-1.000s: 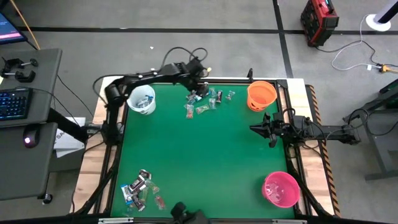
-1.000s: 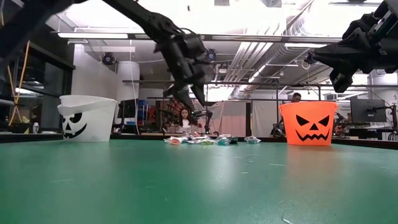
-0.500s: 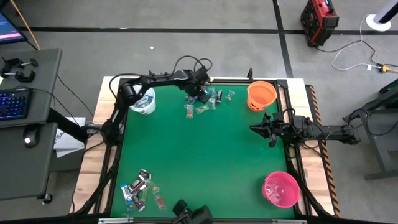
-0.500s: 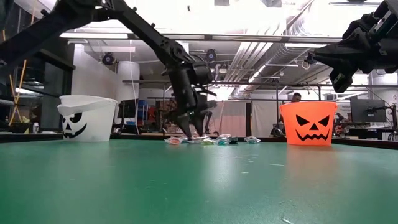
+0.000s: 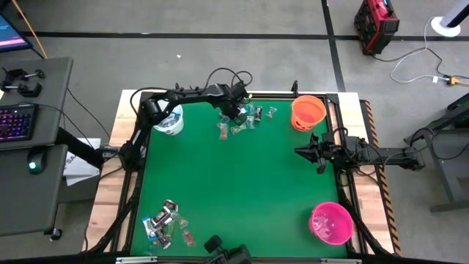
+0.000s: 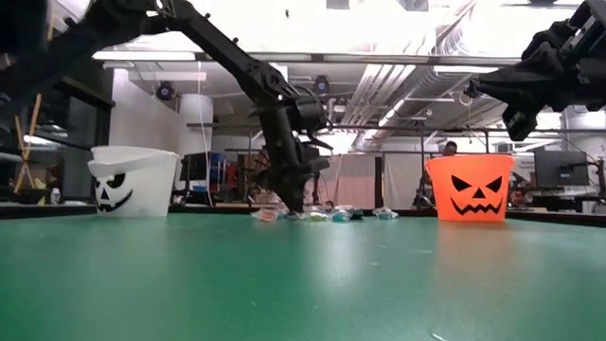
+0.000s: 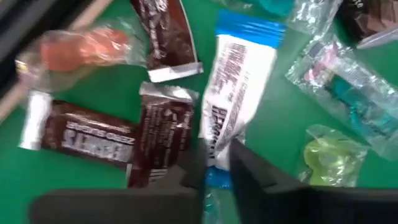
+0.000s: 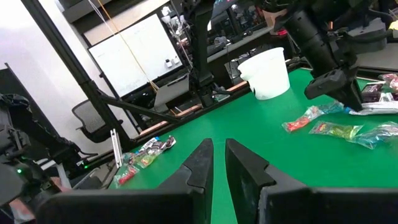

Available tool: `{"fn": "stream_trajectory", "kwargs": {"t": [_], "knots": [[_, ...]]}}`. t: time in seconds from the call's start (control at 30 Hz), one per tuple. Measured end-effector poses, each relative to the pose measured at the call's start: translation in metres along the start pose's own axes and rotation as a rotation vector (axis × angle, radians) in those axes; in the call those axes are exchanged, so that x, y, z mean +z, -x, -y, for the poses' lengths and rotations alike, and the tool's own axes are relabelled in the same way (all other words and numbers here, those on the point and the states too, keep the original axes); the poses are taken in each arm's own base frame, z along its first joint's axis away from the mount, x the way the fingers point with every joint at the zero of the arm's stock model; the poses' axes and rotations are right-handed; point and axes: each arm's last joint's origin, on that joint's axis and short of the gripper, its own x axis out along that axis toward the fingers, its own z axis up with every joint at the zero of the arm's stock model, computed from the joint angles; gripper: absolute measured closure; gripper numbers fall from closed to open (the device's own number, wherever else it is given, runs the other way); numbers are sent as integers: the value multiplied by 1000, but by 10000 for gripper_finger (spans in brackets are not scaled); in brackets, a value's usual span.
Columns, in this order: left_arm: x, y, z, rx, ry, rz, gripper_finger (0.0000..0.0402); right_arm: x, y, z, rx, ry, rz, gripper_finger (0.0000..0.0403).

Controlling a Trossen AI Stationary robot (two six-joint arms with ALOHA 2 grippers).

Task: Sort candy by brand, put in halloween buckets
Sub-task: Put the white chocolate bar into the white bucket

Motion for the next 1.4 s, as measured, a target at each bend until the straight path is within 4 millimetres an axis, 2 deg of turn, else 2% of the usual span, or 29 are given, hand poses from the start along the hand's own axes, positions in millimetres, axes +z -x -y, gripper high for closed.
{"fn": "stream_trajectory", "kwargs": {"t": [0.1, 0.2, 0.43, 0.6, 0.7, 0.8, 1.0, 1.13, 1.27, 1.4], "knots": [[-1, 4, -3, -3, -15, -19, 388, 0, 0, 0, 0, 0, 0, 368], [0, 21, -4, -7, -11, 4, 399, 0, 0, 0, 0, 0, 0, 368], [10, 102, -8, -36, -9, 207, 401, 0, 0, 0, 0, 0, 0, 368], [-3, 164, -12, 3, 6, 299, 401, 0, 0, 0, 0, 0, 0, 368], [-27, 185, -13, 52, 39, 304, 401, 0, 0, 0, 0, 0, 0, 368], [-61, 197, -15, 87, 123, 306, 401, 0, 0, 0, 0, 0, 0, 368], [-148, 219, -19, 155, 346, 339, 401, 0, 0, 0, 0, 0, 0, 368], [-198, 234, -35, 241, 495, 337, 401, 0, 0, 0, 0, 0, 0, 368], [-226, 243, -50, 312, 556, 281, 401, 0, 0, 0, 0, 0, 0, 368], [-237, 235, -58, 360, 546, 213, 400, 0, 0, 0, 0, 0, 0, 368]]}}
